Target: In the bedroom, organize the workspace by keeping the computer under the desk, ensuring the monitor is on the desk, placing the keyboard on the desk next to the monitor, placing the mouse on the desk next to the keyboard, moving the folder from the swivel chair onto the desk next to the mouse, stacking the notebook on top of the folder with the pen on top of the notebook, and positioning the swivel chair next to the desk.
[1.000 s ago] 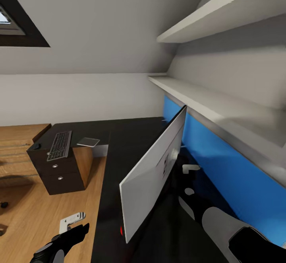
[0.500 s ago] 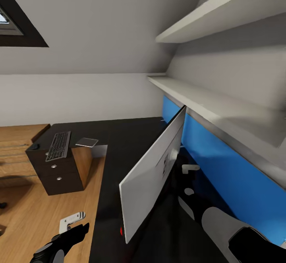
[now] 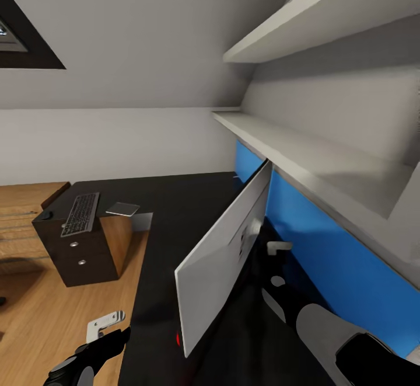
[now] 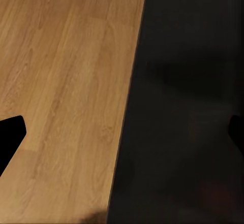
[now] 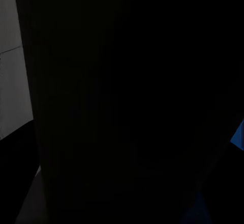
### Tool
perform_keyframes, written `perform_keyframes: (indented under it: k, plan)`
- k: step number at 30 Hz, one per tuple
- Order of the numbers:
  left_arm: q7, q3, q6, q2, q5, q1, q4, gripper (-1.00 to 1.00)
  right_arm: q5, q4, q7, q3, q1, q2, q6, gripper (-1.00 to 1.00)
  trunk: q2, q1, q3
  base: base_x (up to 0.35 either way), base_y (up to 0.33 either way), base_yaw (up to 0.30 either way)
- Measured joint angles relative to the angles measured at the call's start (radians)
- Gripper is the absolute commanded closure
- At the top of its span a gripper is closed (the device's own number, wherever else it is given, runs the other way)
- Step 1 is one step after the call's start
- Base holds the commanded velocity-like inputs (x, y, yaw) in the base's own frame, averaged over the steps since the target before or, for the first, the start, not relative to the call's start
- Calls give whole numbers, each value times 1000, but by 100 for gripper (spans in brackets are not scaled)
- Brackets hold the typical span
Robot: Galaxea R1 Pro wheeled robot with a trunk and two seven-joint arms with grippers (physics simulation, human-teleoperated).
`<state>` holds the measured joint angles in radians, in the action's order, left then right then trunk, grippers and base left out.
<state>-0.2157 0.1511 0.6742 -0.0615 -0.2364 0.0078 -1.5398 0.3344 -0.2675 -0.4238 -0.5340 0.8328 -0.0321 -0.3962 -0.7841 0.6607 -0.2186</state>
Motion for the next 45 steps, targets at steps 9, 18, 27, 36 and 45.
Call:
perform_keyframes:
  k: [9, 18, 27, 36, 45]
  plan:
    - [0, 1, 0, 1, 0, 0, 0, -100, -4, 0, 1, 1, 0, -2, 1, 100, 0, 0, 0, 11, -21, 0]
    - [0, 1, 0, 2, 0, 0, 0, -100, -1, 0, 1, 5, 0, -2, -1, 100, 0, 0, 0, 114, 0, 0]
    - [1, 1, 0, 2, 0, 0, 0, -100, -1, 0, 1, 0, 0, -3, 0, 100, 0, 0, 0, 107, 0, 0]
    - [3, 0, 0, 2, 0, 0, 0, -100, 0, 0, 2, 0, 0, -3, 1, 100, 0, 0, 0, 49, 0, 0]
    - [3, 0, 0, 1, -1, 0, 0, -100, -1, 0, 2, -2, 0, -3, 1, 100, 0, 0, 0, 3, 0, 0]
